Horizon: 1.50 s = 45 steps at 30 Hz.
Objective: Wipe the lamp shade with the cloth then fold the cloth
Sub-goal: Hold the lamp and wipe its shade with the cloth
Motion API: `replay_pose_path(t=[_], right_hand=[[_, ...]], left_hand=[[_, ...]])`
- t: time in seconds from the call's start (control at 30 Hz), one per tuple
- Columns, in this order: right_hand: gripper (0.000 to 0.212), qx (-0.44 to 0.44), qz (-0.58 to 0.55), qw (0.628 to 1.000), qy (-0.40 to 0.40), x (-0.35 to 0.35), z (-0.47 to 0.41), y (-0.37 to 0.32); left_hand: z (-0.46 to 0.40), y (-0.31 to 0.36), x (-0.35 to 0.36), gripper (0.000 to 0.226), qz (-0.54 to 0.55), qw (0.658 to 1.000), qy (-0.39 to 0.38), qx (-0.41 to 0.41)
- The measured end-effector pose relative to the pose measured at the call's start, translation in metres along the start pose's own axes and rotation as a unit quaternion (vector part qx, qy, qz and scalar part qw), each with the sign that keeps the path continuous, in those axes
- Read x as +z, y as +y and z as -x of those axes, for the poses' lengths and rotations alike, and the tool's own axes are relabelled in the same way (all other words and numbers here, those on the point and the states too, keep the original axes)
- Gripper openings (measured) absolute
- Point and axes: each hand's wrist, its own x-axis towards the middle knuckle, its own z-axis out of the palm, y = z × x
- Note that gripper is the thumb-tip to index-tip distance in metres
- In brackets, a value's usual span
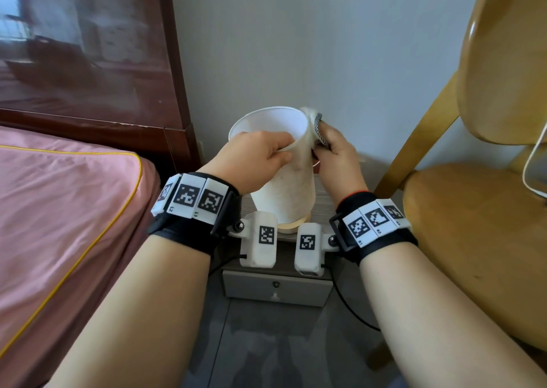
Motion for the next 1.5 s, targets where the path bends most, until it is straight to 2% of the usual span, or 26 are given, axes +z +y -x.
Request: replay_pose_path(t=[0.07, 0.17, 0.3, 0.47, 0.57, 0.63, 0.73, 0.87, 0.97, 1.07, 1.13, 1.2, 1.27, 1.33, 1.43, 1.5], right_hand=[[0.047, 0.071, -0.007, 0.997, -0.017, -0.003, -0.003, 0.014], [0.047, 0.115, 0.03, 0.992, -0.043, -0.009, -0.002, 0.034], [0.043, 0.163, 0.13, 0.975, -0.079, -0.014, 0.005, 0.058], [0.056, 0.197, 0.266, 0.936, -0.121, -0.021, 0.005, 0.064], [0.04, 0.239, 0.364, 0.892, -0.119, -0.018, 0.008, 0.066], [0.018, 0.261, 0.412, 0.862, -0.139, -0.017, 0.011, 0.063], [0.013, 0.275, 0.436, 0.834, -0.197, -0.015, 0.013, 0.062], [0.019, 0.251, 0.424, 0.853, -0.172, -0.012, 0.014, 0.06], [0.039, 0.204, 0.384, 0.897, -0.085, -0.015, 0.012, 0.058], [0.038, 0.147, 0.352, 0.924, 0.016, -0.024, 0.008, 0.055], [0.038, 0.131, 0.347, 0.928, 0.028, -0.032, 0.004, 0.055], [0.036, 0.12, 0.411, 0.903, -0.035, -0.037, 0.001, 0.059], [0.039, 0.147, 0.513, 0.833, -0.142, -0.04, 0.004, 0.068], [0.046, 0.214, 0.556, 0.775, -0.209, -0.039, 0.011, 0.076], [0.045, 0.219, 0.581, 0.746, -0.242, -0.036, 0.021, 0.084], [0.045, 0.221, 0.6, 0.732, -0.234, -0.034, 0.02, 0.082]], left_hand=[[0.001, -0.002, -0.001, 0.018, 0.004, 1.0, -0.002, 0.0], [0.001, -0.002, -0.001, 0.018, 0.0, 1.0, 0.003, -0.002], [0.0, 0.0, 0.003, 0.019, -0.015, 1.0, 0.014, -0.003], [-0.003, 0.001, 0.008, 0.021, -0.031, 0.999, 0.032, 0.01], [-0.005, 0.0, 0.009, 0.021, -0.031, 0.999, 0.036, 0.011], [-0.005, 0.0, 0.01, 0.021, -0.03, 0.999, 0.036, 0.012], [-0.005, -0.001, 0.009, 0.022, -0.027, 0.999, 0.03, 0.008], [-0.006, -0.003, 0.007, 0.025, -0.023, 0.999, 0.027, -0.008], [-0.005, -0.005, 0.005, 0.026, -0.015, 0.999, 0.025, -0.02], [-0.005, -0.006, 0.004, 0.028, -0.014, 0.999, 0.022, -0.028], [-0.005, -0.004, 0.005, 0.03, -0.012, 0.999, 0.021, -0.026], [-0.005, -0.002, 0.006, 0.029, -0.009, 0.999, 0.021, -0.025], [-0.005, -0.001, 0.006, 0.027, -0.009, 0.999, 0.022, -0.026], [-0.005, -0.002, 0.005, 0.028, -0.01, 0.999, 0.022, -0.03], [-0.004, -0.004, 0.003, 0.035, -0.002, 0.999, 0.022, -0.04], [-0.004, -0.005, 0.003, 0.038, 0.004, 0.999, 0.025, -0.044]])
